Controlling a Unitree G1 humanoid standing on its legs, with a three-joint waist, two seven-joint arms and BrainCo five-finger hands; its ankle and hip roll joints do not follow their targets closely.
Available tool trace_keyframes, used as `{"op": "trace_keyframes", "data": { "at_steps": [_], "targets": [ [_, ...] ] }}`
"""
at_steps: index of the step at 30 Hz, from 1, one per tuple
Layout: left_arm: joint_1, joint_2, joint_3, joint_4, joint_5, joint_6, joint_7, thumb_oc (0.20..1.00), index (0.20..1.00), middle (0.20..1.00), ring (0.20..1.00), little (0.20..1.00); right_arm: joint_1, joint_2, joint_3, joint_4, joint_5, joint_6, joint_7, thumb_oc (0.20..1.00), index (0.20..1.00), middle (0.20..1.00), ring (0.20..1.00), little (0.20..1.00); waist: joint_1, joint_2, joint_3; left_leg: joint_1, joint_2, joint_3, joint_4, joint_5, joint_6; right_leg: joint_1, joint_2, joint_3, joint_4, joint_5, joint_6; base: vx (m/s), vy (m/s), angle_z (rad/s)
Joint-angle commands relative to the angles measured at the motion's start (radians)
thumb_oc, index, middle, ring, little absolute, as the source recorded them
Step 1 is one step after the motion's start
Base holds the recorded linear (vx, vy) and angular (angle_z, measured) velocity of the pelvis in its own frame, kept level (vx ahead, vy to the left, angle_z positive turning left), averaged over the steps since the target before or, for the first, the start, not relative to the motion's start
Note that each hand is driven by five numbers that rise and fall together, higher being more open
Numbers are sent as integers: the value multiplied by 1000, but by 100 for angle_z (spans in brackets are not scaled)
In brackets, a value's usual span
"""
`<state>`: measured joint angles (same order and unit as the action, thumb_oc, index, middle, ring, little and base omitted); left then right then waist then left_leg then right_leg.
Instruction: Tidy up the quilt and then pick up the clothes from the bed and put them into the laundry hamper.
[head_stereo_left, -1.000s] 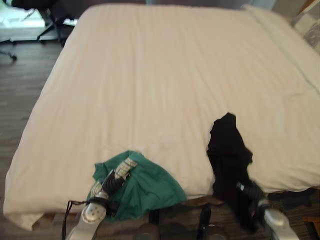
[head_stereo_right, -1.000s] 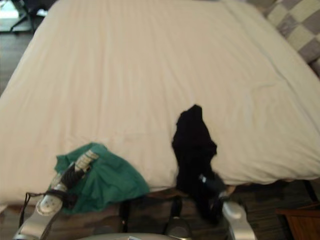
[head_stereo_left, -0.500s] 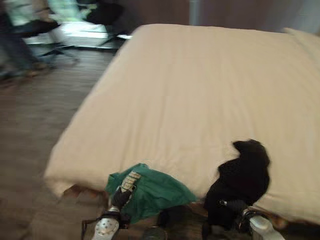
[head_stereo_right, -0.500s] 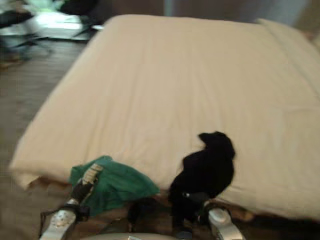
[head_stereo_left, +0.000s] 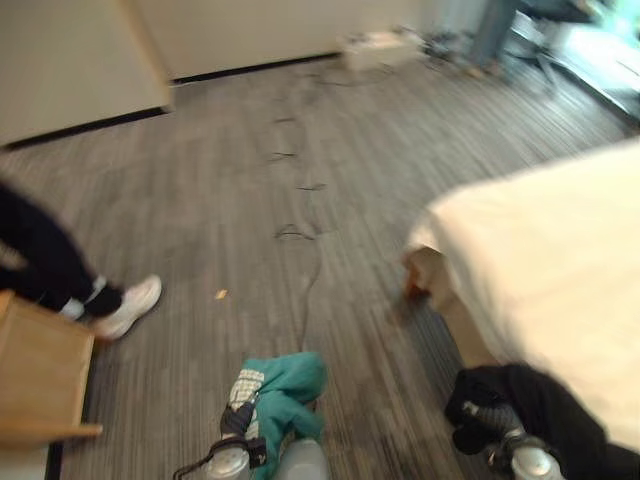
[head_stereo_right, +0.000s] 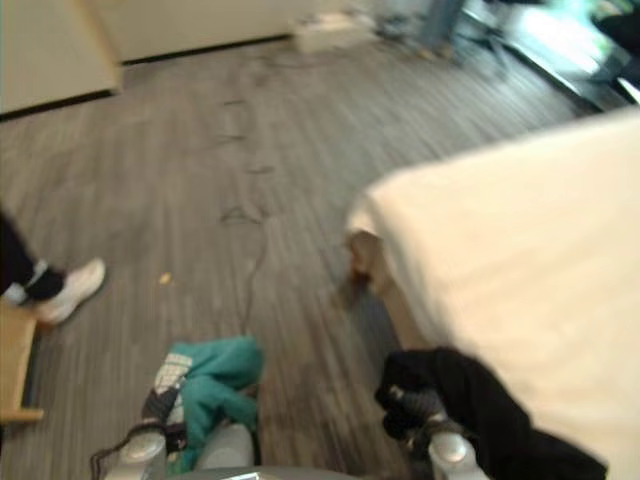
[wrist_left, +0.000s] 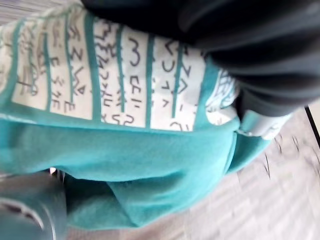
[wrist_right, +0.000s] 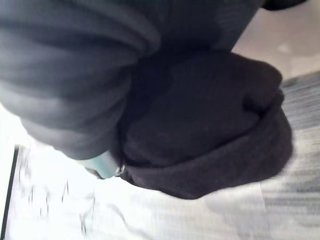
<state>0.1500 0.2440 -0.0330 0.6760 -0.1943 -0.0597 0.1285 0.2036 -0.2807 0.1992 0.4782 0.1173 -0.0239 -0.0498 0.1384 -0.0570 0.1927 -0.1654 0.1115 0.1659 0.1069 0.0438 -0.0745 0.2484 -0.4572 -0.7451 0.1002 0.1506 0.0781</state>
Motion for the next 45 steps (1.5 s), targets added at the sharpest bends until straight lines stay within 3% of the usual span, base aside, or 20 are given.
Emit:
{"op": "trace_keyframes", "data": {
  "at_steps": [1, 2, 4, 6, 13, 14, 19, 21, 23, 25, 27, 29, 35, 38, 39, 40, 41, 43, 44, 45],
  "targets": [
    [-5, 101, -13, -158, -42, -67, 43, 200, 200, 200, 200, 200, -98, 16, -16, -96, 55, -85, -8, 200, 200, 200, 200, 200, 9, 31, 15, 39, -12, -156, -109, -33, 12, -223, 117, 319, 112, -160, 81, 143, 437, 141],
    [-5, 101, -13, -158, -42, -66, 43, 200, 200, 200, 200, 200, -98, 15, -16, -95, 55, -86, -8, 200, 200, 200, 200, 200, 11, 32, 13, 38, -10, -156, -110, -33, 11, -227, 118, 321, 116, -163, 79, 82, 351, 210],
    [-15, 103, -43, -203, -47, -64, 33, 200, 200, 200, 200, 200, -103, 11, -40, -103, 86, -105, -24, 200, 200, 200, 200, 200, -21, 51, 29, 54, -58, -249, -133, -19, 25, -299, 263, 455, 107, -263, 56, 165, 218, 164],
    [-23, 101, -64, -226, -43, -69, 22, 200, 200, 200, 200, 200, -99, 3, -68, -86, 114, -118, -39, 200, 200, 200, 200, 200, -62, 47, 42, 95, -124, -340, -148, -26, 32, -333, 382, 588, 8, -266, 36, 229, 209, 110],
    [-14, 70, -60, -189, -42, -61, 3, 200, 200, 200, 200, 200, -128, 10, -91, 41, 98, -103, -62, 200, 200, 200, 200, 200, -62, 32, 3, 110, -181, -371, -107, -71, 63, -252, 375, 614, -112, -212, 42, 101, 61, 104],
    [-355, -120, -285, 362, -185, -49, -123, 200, 200, 200, 200, 200, -343, 70, 174, 362, 98, -101, -32, 200, 200, 200, 200, 200, -100, 45, 94, 120, -141, -415, -190, -75, 67, -276, 398, 566, -166, -233, 2, 99, 30, -13],
    [-352, -108, -286, 387, -144, -39, -123, 200, 200, 200, 200, 200, -363, 53, 197, 317, 94, -112, -18, 200, 200, 200, 200, 200, -104, 32, 109, 90, -139, -390, -118, -120, 68, -297, 405, 598, -139, -247, -10, 97, -50, 1],
    [-312, -89, -279, 400, -93, -32, -135, 200, 200, 200, 200, 200, -340, 39, 205, 291, 72, -114, -5, 200, 200, 200, 200, 200, -95, 21, 110, 69, -146, -353, 4, -156, 56, -271, 406, 620, -157, -259, -19, 133, -36, -38],
    [-291, -66, -255, 404, -72, -32, -141, 200, 200, 200, 200, 200, -346, 17, 194, 275, 44, -117, -7, 200, 200, 200, 200, 200, -51, 32, 149, -67, -170, -338, 274, -61, 9, -221, 416, 626, -184, -263, -44, 79, -51, -40],
    [-280, -60, -243, 394, -73, -38, -133, 200, 200, 200, 200, 200, -359, -4, 186, 260, 28, -115, -21, 200, 200, 200, 200, 200, -23, 34, 170, -161, -180, -330, 417, 4, 11, -183, 416, 626, -187, -280, -55, 165, -32, -23],
    [-245, -47, -229, 346, -75, -38, -129, 200, 200, 200, 200, 200, -360, -19, 185, 218, 19, -112, -41, 200, 200, 200, 200, 200, 9, 28, 158, -252, -183, -277, 335, -63, 25, -143, 407, 619, -187, -342, -39, 486, 62, -34],
    [-234, -55, -221, 310, -73, -42, -118, 200, 200, 200, 200, 200, -371, -9, 188, 204, 5, -125, -54, 200, 200, 200, 200, 200, 51, 49, 130, -291, -165, -247, 13, 10, 28, -88, 434, 615, -187, -401, -20, 683, 234, -43],
    [-253, -37, -183, 346, -77, -44, -102, 200, 200, 200, 200, 200, -395, 59, 178, 242, -12, -126, -49, 200, 200, 200, 200, 200, 96, -38, 62, -260, -177, -233, -73, 71, 74, -42, 389, 613, -79, -383, 38, 496, 217, 37],
    [-257, -22, -188, 362, -36, -44, -93, 200, 200, 200, 200, 200, -392, 83, 157, 275, 4, -130, -46, 200, 200, 200, 200, 200, 73, -53, 60, -140, -217, -261, -69, 18, 126, -123, 326, 614, 244, -144, 132, 660, 340, -37],
    [-263, -3, -176, 342, -54, -45, -91, 200, 200, 200, 200, 200, -401, 94, 154, 264, 15, -137, -44, 200, 200, 200, 200, 200, 41, -16, 59, -35, -201, -312, -114, -7, 152, -221, 320, 614, 468, -15, 109, 696, 323, 12],
    [-263, -3, -176, 342, -54, -45, -91, 200, 200, 200, 200, 200, -401, 94, 154, 264, 15, -137, -44, 200, 200, 200, 200, 200, 40, -14, 58, -36, -199, -313, -115, -6, 152, -223, 321, 613, 467, -13, 109, 776, 303, 55],
    [-286, -64, -258, 342, -119, -39, -31, 200, 200, 200, 200, 200, -606, 311, -124, 631, 267, -149, -457, 200, 200, 200, 200, 200, 45, 26, 40, 27, -199, -357, -144, -14, 164, -263, 329, 579, 540, -64, 102, 488, 234, 82],
    [-300, -67, -242, 374, -173, -60, 34, 200, 200, 200, 200, 200, -321, 211, -137, 632, 415, -201, -337, 200, 200, 200, 200, 200, -63, 75, 51, 142, -162, -395, -187, -35, 147, -403, 385, 590, 536, -184, 59, 751, 232, 99],
    [-303, -136, -305, 388, -177, -106, 89, 200, 200, 200, 200, 200, -350, 246, -148, 651, 527, -220, -344, 200, 200, 200, 200, 200, -77, 71, 65, 205, -163, -451, -193, -75, 127, -441, 392, 539, 358, -247, 45, 589, 20, 89],
    [-302, -136, -306, 387, -177, -106, 90, 200, 200, 200, 200, 200, -350, 246, -149, 652, 527, -221, -344, 200, 200, 200, 200, 200, -81, 74, 64, 203, -161, -456, -193, -72, 126, -438, 394, 533, 350, -242, 44, 651, -119, 91]
  ]
}}
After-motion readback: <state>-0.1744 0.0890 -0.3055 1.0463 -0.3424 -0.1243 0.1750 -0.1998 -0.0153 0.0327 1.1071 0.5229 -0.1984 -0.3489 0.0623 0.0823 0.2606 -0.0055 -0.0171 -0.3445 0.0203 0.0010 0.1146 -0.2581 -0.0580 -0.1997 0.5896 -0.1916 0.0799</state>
